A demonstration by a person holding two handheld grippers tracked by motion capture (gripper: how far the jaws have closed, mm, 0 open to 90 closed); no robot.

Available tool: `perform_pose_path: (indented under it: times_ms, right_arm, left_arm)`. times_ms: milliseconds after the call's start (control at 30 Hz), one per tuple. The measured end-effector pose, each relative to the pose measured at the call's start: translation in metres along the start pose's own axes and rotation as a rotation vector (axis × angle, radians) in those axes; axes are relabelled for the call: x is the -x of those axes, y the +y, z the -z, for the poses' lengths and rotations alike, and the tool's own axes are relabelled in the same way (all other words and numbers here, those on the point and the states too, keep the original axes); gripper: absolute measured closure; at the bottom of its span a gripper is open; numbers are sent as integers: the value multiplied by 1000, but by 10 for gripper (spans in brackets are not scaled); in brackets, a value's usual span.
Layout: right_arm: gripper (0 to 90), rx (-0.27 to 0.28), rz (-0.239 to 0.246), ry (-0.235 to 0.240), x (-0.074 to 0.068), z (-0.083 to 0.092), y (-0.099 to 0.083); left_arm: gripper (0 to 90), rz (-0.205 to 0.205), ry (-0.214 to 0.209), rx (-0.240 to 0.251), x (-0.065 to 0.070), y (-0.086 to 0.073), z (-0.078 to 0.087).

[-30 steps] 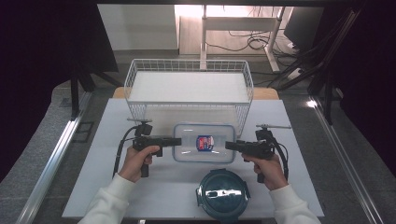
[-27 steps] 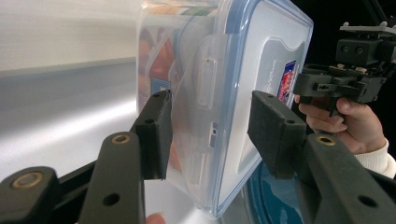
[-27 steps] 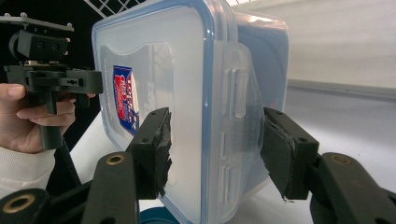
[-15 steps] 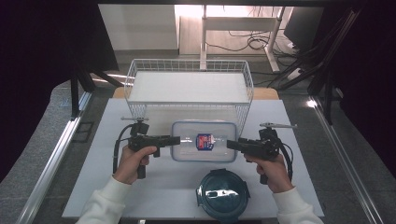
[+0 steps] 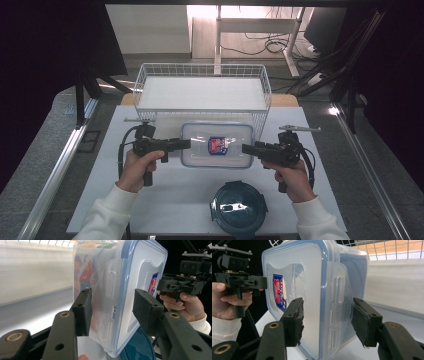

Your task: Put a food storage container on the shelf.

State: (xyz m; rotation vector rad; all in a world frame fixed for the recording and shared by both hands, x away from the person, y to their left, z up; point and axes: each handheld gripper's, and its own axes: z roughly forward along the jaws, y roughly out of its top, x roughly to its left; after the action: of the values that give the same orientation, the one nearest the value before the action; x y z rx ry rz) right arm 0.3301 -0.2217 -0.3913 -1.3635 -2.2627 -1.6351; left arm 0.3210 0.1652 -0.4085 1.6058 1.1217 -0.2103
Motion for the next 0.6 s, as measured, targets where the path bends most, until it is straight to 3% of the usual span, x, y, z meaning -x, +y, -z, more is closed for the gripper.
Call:
perform_pose_path:
  times_ms: [600]
  right_arm:
    - [451, 26, 27, 4, -9, 8, 25]
  left_arm:
    - [507, -34, -2, 12, 13, 28, 10]
